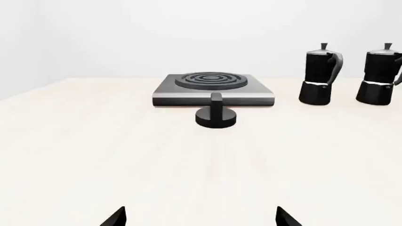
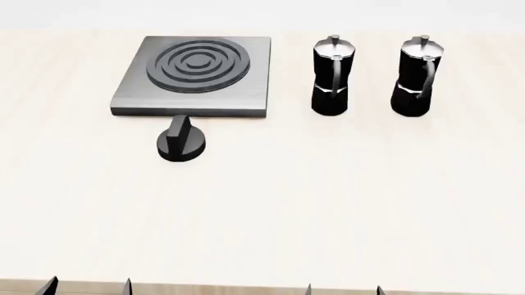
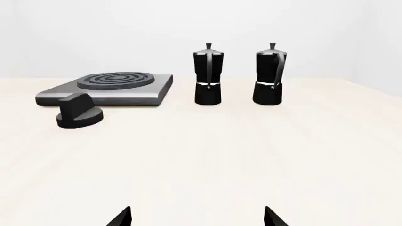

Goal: Put both moka pots on the stove.

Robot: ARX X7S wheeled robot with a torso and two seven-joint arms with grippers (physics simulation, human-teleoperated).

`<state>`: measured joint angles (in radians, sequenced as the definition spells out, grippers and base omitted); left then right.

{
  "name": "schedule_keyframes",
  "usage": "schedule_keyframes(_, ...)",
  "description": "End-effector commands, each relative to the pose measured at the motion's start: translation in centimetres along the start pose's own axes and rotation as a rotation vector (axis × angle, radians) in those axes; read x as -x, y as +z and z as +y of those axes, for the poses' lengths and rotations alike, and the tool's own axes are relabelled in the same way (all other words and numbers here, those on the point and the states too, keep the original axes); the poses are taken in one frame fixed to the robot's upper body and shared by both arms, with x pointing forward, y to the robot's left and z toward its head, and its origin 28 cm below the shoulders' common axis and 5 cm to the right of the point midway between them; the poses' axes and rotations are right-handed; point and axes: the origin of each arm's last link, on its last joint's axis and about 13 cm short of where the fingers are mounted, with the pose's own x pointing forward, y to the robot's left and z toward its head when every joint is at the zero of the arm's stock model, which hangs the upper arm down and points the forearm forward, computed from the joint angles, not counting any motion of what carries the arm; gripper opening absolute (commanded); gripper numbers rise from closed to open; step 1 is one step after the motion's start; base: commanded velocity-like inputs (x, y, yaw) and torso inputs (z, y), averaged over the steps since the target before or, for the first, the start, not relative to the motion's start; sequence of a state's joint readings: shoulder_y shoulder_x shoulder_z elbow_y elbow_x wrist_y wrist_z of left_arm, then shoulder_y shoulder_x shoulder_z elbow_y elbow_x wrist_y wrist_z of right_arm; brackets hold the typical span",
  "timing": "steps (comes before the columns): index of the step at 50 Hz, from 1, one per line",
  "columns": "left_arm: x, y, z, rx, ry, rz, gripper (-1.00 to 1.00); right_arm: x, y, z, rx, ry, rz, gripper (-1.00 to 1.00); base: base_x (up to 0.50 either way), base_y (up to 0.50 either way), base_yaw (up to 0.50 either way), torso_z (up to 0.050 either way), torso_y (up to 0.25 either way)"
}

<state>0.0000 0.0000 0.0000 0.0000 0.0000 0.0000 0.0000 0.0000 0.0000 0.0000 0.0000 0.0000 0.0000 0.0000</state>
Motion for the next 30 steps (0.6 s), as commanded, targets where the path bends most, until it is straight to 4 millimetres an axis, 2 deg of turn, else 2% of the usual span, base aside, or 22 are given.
schedule_keyframes(1, -0.1, -0.1, 0.0, 0.000, 0.000, 0.000, 1.00, 0.0, -0.1, 0.0, 0.000, 0.000, 0.000, 1.00, 0.00, 0.00, 0.00, 0.000, 0.000)
schedule_keyframes(2, 0.3, 0.6, -0.3, -0.004, -0.010, -0.020, 1.00, 0.6, 1.7, 0.2, -0.048, 0.022, -0.049, 1.00, 0.00, 0.00, 0.00, 0.000, 0.000)
schedule_keyframes(5, 0.3, 0.6, -0.3, -0.006, -0.012, -0.021, 1.00, 0.9, 1.9, 0.2, -0.068, 0.044, -0.055, 1.00, 0.00, 0.00, 0.00, 0.000, 0.000)
schedule_keyframes(7, 0.4, 0.7, -0.4, -0.006, -0.016, -0.022, 1.00, 1.0, 2.8, 0.2, -0.066, 0.001, -0.111, 1.00, 0.00, 0.00, 0.00, 0.000, 0.000)
schedule_keyframes(11, 0.5, 0.9, -0.4, -0.004, -0.017, -0.026, 1.00, 1.0, 2.7, 0.2, -0.048, 0.008, -0.102, 1.00, 0.00, 0.00, 0.00, 0.000, 0.000)
schedule_keyframes(12, 0.0, 0.0, 0.0, 0.000, 0.000, 0.000, 1.00, -0.1, 0.8, 0.1, -0.002, 0.002, -0.032, 1.00, 0.00, 0.00, 0.00, 0.000, 0.000)
schedule_keyframes(13, 0.0, 0.0, 0.0, 0.000, 0.001, 0.000, 1.00, -0.1, -0.1, 0.0, 0.004, 0.001, 0.007, 1.00, 0.00, 0.00, 0.00, 0.000, 0.000)
schedule_keyframes(21, 0.1, 0.5, 0.1, 0.001, 0.002, -0.012, 1.00, 0.2, 0.5, 0.1, 0.009, 0.014, -0.005, 1.00, 0.00, 0.00, 0.00, 0.000, 0.000)
schedule_keyframes(30, 2.0, 5.2, 0.0, 0.039, -0.015, -0.154, 1.00, 1.7, 4.2, 0.3, 0.018, 0.028, -0.112, 1.00, 0.00, 0.00, 0.00, 0.000, 0.000)
